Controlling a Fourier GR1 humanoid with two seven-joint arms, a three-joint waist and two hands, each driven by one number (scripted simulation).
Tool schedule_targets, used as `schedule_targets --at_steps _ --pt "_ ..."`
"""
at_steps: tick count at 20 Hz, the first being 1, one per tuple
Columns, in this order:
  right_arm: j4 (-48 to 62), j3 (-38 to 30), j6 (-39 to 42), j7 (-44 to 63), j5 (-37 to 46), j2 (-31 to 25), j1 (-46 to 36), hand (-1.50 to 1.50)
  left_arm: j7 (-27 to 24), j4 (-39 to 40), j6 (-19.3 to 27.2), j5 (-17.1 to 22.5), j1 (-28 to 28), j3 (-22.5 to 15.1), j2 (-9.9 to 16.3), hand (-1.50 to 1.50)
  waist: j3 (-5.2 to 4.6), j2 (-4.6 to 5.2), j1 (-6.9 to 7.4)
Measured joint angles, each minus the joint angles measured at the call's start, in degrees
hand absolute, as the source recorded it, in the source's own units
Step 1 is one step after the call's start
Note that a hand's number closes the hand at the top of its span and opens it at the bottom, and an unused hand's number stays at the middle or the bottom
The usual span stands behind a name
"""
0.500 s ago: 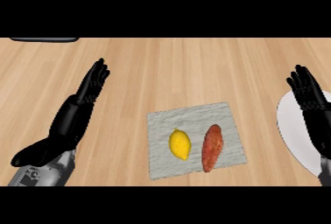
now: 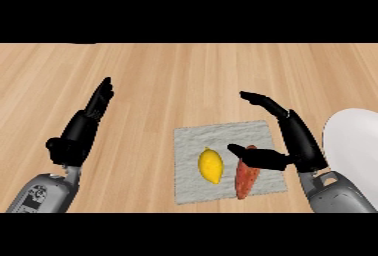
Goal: Pick the lemon from the placemat and place it in the plate
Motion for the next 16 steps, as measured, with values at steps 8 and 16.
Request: schedule_targets --at_steps 8,16 --pt "11.2 18.7 -15.3 14.0 22.2 19.3 -0.8 -1.5 4.3 4.7 1.1 -0.1 -1.4 2.1 0.0 0.0 0.96 -0.3 -2.74" --pt "5.8 23.3 -11.0 33.7 44.5 23.1 -5.9 -1.5 5.9 6.3 0.5 -0.1 -2.3 4.7 0.4 0.0 1.15 -0.7 -4.59"
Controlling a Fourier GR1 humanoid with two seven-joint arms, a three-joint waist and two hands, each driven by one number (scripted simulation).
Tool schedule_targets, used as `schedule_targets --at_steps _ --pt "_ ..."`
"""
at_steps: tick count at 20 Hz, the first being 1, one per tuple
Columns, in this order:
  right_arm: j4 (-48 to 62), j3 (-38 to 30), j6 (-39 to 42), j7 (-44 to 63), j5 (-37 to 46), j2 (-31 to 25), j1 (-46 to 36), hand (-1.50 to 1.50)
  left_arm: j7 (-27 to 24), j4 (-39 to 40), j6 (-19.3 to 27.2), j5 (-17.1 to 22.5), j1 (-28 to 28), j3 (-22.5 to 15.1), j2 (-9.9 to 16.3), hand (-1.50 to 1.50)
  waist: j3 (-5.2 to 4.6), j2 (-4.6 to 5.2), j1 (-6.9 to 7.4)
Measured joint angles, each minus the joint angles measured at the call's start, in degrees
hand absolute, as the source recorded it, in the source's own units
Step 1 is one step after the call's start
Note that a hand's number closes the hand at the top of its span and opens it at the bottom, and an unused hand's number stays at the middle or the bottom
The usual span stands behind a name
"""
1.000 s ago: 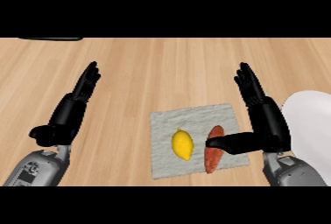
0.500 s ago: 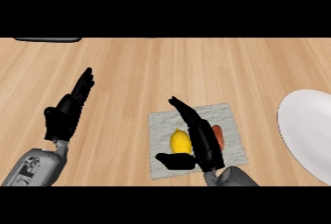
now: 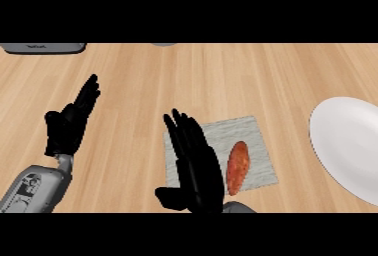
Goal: Pick the lemon from the placemat and place it in the plate
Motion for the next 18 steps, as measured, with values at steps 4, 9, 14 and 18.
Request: schedule_targets --at_steps 4,9,14,18 --pt "-5.0 -0.9 14.2 10.4 1.9 -0.5 -2.9 -1.5 -0.8 0.7 -0.3 -0.2 0.8 0.4 -0.1 0.0 -0.03 -0.13 -0.37" --pt "-8.9 -2.9 29.7 19.5 -2.0 0.2 -6.0 -1.5 -0.8 0.4 -0.9 -0.1 0.8 0.6 -0.4 0.0 -0.02 -0.07 -0.17" --pt "-11.0 -5.1 36.9 22.7 -6.3 0.3 -7.0 -1.5 -0.7 0.8 -1.0 -0.6 0.4 0.7 -1.2 0.0 0.02 0.07 0.05" --pt "-10.0 -7.0 39.0 23.6 -9.5 0.3 -8.0 -1.5 -0.6 1.1 -1.2 -1.1 -0.1 1.1 -1.4 0.0 0.04 0.17 0.25"
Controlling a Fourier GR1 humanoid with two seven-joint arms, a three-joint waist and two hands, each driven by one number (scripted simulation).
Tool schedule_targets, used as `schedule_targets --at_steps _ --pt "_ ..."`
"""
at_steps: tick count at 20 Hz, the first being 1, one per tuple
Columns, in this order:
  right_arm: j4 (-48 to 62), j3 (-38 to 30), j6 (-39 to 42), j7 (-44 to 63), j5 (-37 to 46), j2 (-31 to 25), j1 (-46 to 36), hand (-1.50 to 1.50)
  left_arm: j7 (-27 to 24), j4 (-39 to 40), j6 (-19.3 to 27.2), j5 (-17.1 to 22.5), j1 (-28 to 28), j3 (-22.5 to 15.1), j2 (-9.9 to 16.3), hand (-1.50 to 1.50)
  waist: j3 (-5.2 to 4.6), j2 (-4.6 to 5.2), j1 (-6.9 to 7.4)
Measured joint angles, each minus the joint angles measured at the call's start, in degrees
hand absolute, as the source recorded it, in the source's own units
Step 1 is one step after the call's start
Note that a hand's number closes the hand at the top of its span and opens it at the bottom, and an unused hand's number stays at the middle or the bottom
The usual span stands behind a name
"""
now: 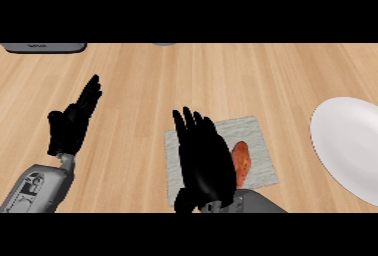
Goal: Pick the lemon from the placemat and place it in the plate
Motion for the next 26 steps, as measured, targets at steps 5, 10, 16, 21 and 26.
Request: schedule_targets --at_steps 5,10,16,21,26 --pt "3.1 -2.3 2.0 -1.2 -2.1 0.1 -0.4 -1.5 -0.6 1.0 -0.5 -0.5 -0.4 0.5 -0.8 0.0 0.02 0.11 0.08" --pt "6.9 -2.5 3.6 -2.1 -2.3 -0.1 0.9 -1.5 -0.6 1.6 -1.1 -0.7 -0.7 1.3 -1.1 0.0 0.03 0.12 0.07" --pt "12.4 -2.9 4.5 -3.9 -1.8 0.2 2.2 -1.5 -0.1 1.3 -2.2 -1.2 -1.1 2.0 -1.4 0.0 0.05 0.16 0.2" --pt "16.4 -3.3 4.4 -5.2 -1.5 0.3 2.7 -1.5 -1.2 1.6 -3.1 -2.1 -0.4 2.9 -1.9 0.0 0.06 0.18 0.31" --pt "19.1 -4.2 4.3 -6.9 -0.2 0.1 4.3 -1.5 1.0 -0.8 -3.7 -3.1 -0.1 3.8 -2.2 0.0 0.07 0.15 0.29"
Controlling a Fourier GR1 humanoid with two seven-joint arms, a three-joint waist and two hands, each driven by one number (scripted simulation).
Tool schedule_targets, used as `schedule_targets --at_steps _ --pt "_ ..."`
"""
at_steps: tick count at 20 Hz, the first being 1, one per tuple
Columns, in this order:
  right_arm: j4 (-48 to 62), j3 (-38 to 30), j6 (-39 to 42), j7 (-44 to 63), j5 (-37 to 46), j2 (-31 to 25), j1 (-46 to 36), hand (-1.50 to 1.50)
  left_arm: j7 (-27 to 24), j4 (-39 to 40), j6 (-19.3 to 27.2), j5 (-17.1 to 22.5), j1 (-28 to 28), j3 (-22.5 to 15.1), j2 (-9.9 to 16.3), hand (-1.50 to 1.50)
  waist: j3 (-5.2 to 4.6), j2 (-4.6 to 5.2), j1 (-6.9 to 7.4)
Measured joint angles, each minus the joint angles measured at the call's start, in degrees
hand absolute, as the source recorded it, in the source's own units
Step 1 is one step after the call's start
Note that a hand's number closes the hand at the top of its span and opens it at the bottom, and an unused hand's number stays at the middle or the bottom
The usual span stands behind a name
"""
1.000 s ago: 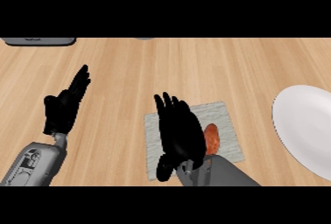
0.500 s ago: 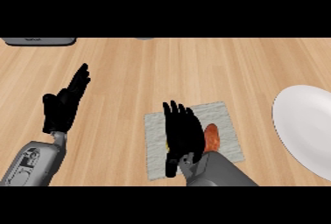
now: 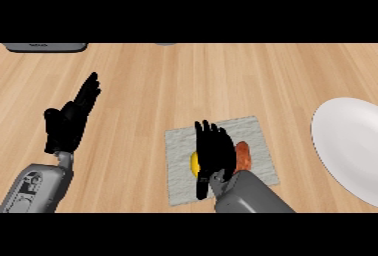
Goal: Pick the lemon from the placemat and place it in the plate
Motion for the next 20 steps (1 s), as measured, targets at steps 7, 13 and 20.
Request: schedule_targets --at_steps 7,13,20 --pt "2.1 0.9 -2.2 -1.9 3.9 0.3 1.1 1.5 0.2 -0.6 -0.6 -1.9 0.7 1.1 -2.0 0.0 0.01 0.0 -0.05" --pt "4.6 -0.3 -4.1 -4.3 7.6 0.7 0.5 1.5 0.0 -0.6 -2.1 -3.4 1.3 2.5 -3.3 0.0 0.0 -0.01 -0.05" --pt "-2.2 -3.9 -5.7 -9.8 9.6 -6.0 2.9 1.5 -0.6 -0.1 -2.1 -4.8 1.7 3.5 -4.2 0.0 0.03 -0.26 -1.15"
